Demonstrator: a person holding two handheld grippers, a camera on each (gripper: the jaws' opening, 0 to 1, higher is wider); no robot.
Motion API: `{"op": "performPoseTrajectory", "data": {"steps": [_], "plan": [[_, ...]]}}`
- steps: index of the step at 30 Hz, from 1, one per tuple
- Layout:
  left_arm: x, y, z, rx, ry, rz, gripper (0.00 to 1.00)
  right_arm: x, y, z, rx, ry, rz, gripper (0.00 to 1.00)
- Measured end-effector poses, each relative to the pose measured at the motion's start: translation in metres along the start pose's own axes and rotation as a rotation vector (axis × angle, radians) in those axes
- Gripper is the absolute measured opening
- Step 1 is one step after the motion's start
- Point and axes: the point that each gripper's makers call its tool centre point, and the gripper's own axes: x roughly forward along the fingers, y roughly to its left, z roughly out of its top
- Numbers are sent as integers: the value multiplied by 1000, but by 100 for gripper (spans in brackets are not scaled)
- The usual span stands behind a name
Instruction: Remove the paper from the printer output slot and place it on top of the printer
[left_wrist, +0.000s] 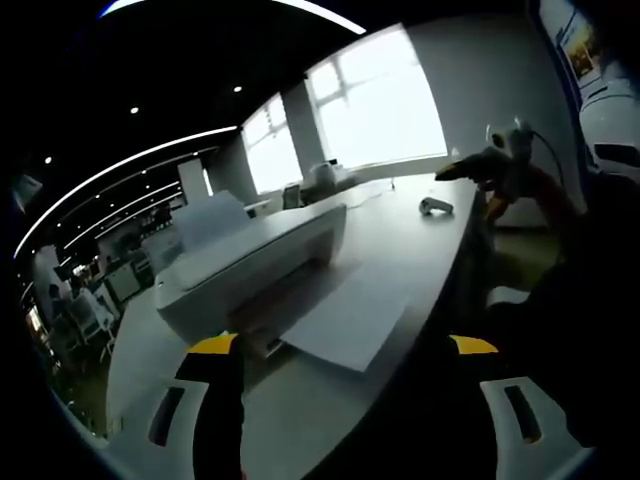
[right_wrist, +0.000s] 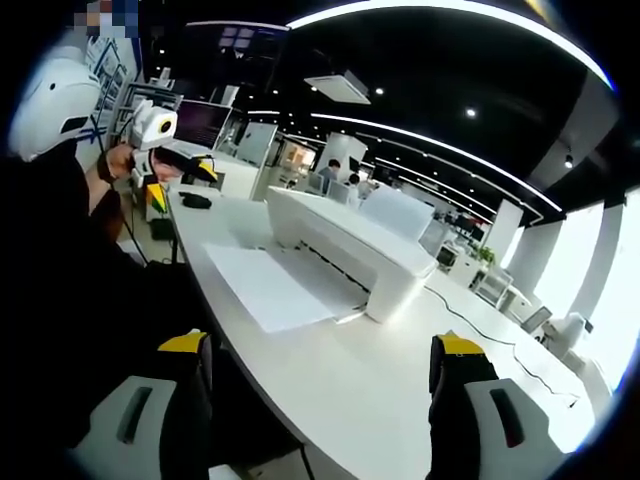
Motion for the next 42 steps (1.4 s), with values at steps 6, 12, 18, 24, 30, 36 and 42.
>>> {"op": "performPoseTrajectory", "data": {"steps": [6, 12, 18, 24, 30, 36, 42], "plan": [[0, 0, 0, 0, 1, 0, 85, -1, -1, 1, 0, -2, -2, 85], [3, -2, -2, -4, 4, -10, 85, 0, -2, 0, -1, -1, -2, 85], [5, -4, -3, -3, 6, -19, 85, 0, -1, 1, 0, -2, -3, 85], [5, -5, -3, -3, 6, -19, 85, 0, -1, 0, 1, -1, -3, 85], [6, -6, -1, -1, 4, -20, 85, -1, -2, 0, 1, -1, -4, 85], [7, -7, -1, -3, 2, -21, 85, -1, -2, -1, 1, 0, -6, 85], [9, -9, -2, -3, 5, -29, 84, -1, -1, -1, 1, -1, -3, 85]]}}
